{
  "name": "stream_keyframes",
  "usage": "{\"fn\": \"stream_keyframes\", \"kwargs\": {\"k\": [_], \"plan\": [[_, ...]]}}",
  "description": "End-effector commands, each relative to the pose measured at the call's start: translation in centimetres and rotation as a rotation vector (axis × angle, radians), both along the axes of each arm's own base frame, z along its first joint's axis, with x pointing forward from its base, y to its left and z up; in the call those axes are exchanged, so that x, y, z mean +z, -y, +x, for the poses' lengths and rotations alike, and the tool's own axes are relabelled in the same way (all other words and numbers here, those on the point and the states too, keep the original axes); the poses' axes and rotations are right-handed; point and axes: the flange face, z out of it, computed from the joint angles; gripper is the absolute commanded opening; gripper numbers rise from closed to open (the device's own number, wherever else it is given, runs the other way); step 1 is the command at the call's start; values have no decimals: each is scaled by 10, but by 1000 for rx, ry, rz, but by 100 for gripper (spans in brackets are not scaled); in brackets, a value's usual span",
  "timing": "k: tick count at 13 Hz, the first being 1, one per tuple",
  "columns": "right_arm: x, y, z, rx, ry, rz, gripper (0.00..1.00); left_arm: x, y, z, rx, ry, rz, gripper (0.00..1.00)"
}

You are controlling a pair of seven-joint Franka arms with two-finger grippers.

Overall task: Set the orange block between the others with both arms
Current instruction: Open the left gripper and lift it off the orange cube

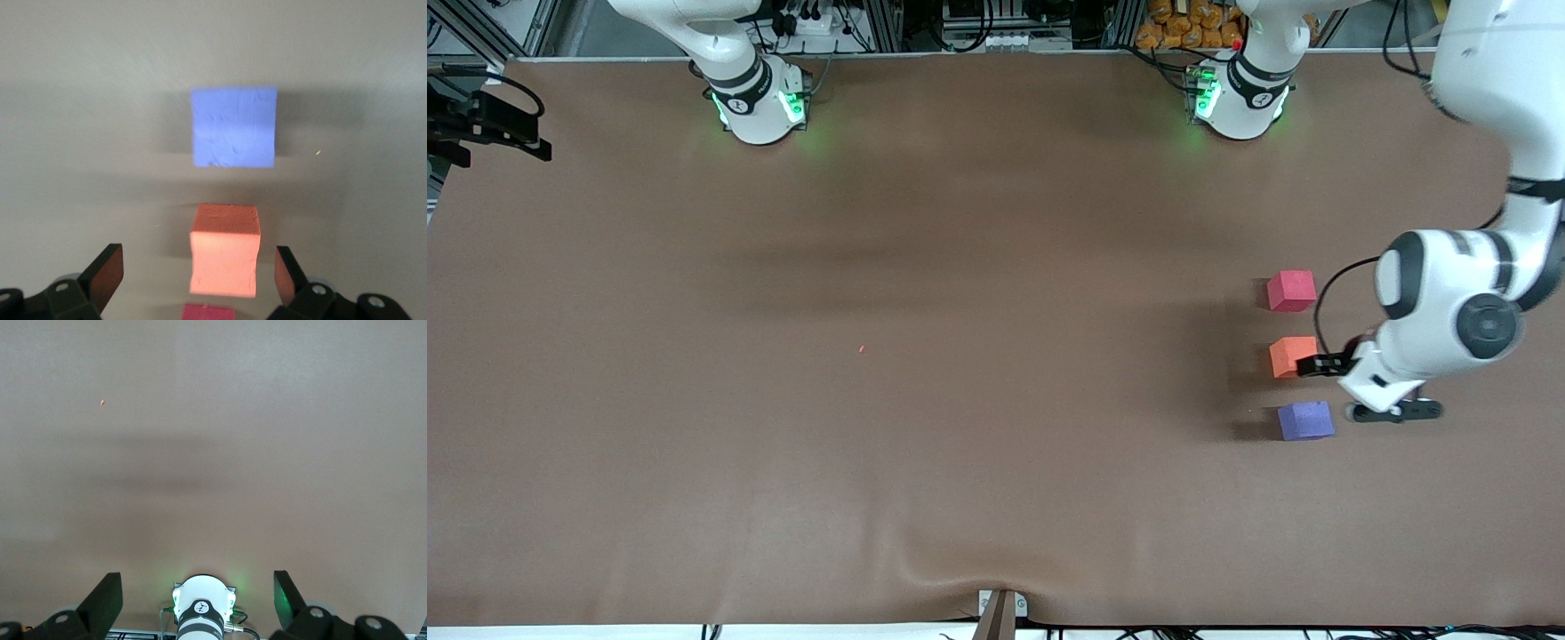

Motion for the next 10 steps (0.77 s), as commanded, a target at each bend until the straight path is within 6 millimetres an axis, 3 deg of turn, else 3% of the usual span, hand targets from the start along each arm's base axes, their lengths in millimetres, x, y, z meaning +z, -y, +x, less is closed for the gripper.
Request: {"fn": "stream_keyframes", "kwargs": {"k": [1,3,5,7,8,10], "plan": [[6,-2,-1,-9,5,11,100,80,-7,22,2,29,27,100],[7,-1,-2,-17,-1,9,100,129,-7,24,17,54,23,100],[7,2,-2,-21,0,9,100,170,-5,13,19,98,27,100],[7,2,-2,-20,0,9,100,209,5,-6,11,101,28,100],[9,3,-3,-22,5,4,100,225,19,-18,7,89,-2,100],[13,4,-3,-23,13,6,100,249,30,-37,7,63,-6,100]]}}
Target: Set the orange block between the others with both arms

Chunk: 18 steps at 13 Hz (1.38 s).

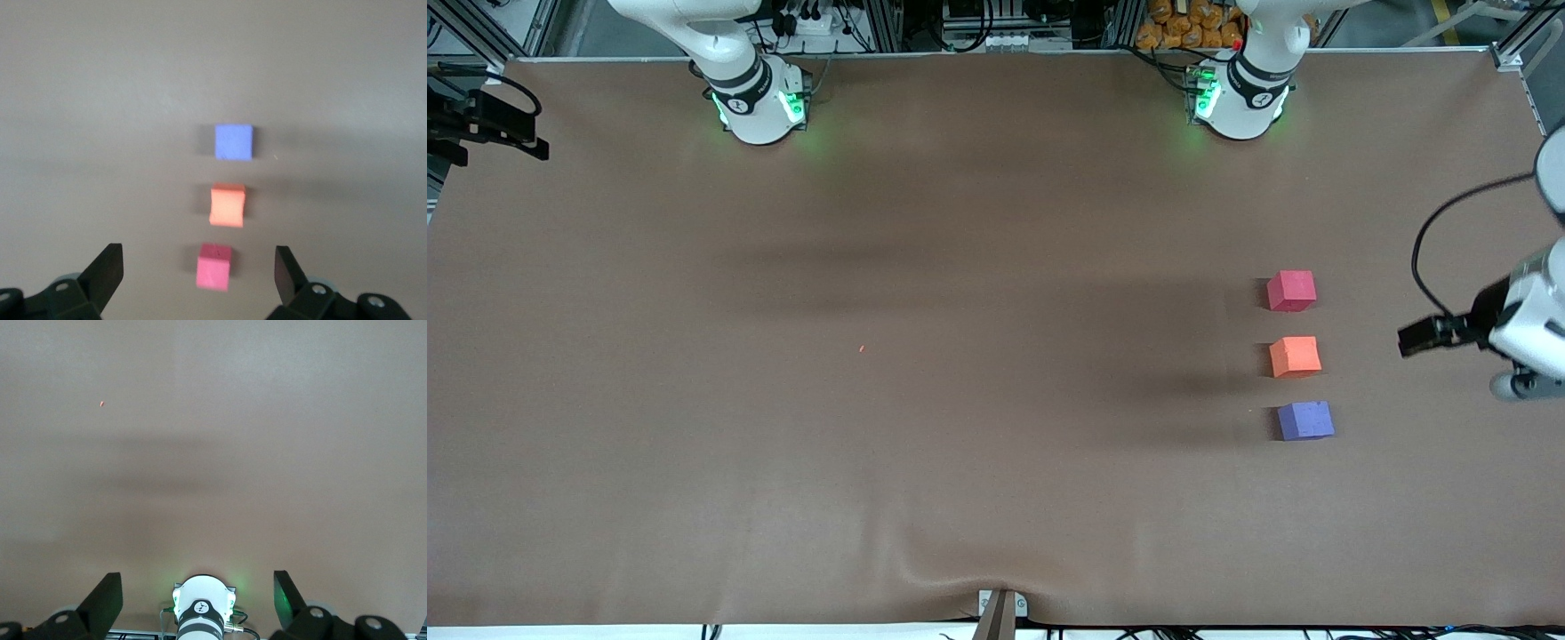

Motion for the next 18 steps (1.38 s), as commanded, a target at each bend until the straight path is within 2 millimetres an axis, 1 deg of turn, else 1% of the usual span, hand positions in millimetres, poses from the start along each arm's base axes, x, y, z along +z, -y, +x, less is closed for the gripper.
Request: {"fn": "stream_keyframes", "kwargs": {"k": [1,3,4,5,7,10,11,12,14,15,16,18], "plan": [[9,0,-2,-16,7,4,100,32,15,-27,-9,-21,-8,100],[9,0,-2,-16,7,3,100,48,18,-38,-15,-20,-3,100],[9,1,-2,-18,5,0,100,55,16,-42,-12,-10,-12,100],[9,1,-2,-19,5,-2,100,60,20,-45,-13,-3,-37,100],[9,0,-2,-15,5,0,100,66,21,-46,-24,9,-47,100],[9,0,-3,-17,0,0,100,68,23,-47,-29,11,-54,100],[9,0,-3,-17,3,0,100,75,26,-52,-29,22,-71,100],[9,0,-3,-16,2,1,100,83,33,-62,-35,30,-80,100],[9,1,-3,-18,2,1,100,76,64,-91,-67,10,-65,100],[9,1,-3,-18,4,3,100,75,69,-97,-79,4,-57,100],[9,1,-3,-18,4,3,100,76,67,-95,-93,7,-49,100],[9,1,-3,-18,2,3,100,79,49,-92,-58,13,-51,100]]}}
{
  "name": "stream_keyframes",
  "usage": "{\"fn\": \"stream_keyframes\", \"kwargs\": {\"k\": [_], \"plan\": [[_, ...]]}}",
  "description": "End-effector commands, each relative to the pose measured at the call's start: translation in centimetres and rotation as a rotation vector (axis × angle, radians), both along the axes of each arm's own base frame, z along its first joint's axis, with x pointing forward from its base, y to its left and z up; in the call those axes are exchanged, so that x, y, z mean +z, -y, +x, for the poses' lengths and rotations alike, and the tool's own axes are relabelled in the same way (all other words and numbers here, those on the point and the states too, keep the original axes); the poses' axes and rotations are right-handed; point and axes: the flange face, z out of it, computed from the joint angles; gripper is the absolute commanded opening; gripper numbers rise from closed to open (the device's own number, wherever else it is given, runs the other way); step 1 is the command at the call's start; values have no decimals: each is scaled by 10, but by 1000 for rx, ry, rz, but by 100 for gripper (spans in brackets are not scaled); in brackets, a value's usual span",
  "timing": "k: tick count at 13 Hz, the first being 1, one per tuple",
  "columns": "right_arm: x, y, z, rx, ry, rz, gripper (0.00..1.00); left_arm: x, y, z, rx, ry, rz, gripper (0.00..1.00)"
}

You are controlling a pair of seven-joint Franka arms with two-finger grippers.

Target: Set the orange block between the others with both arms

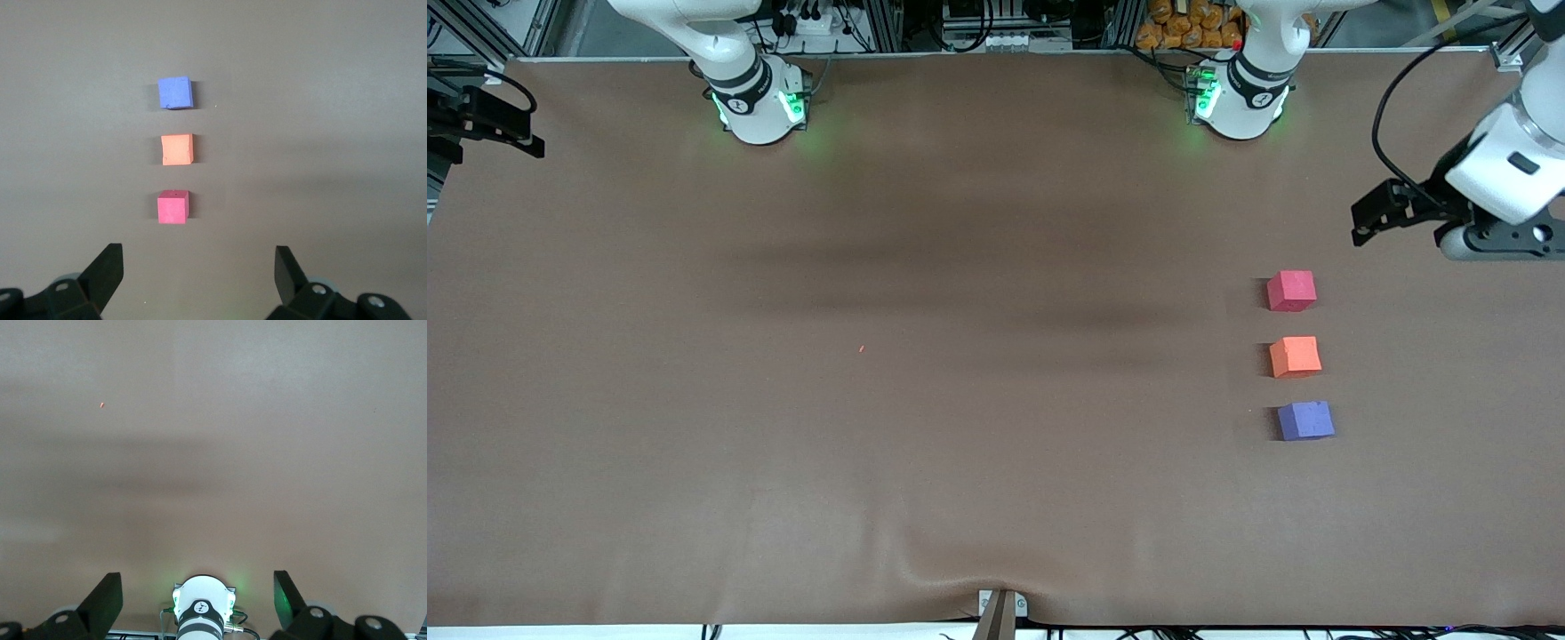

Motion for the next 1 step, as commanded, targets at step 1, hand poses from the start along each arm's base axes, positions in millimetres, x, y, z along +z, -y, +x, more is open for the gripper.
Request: {"fn": "stream_keyframes", "kwargs": {"k": [1], "plan": [[7,0,-2,-15,2,4,100,2,-22,-5,29,0,5,100]]}}
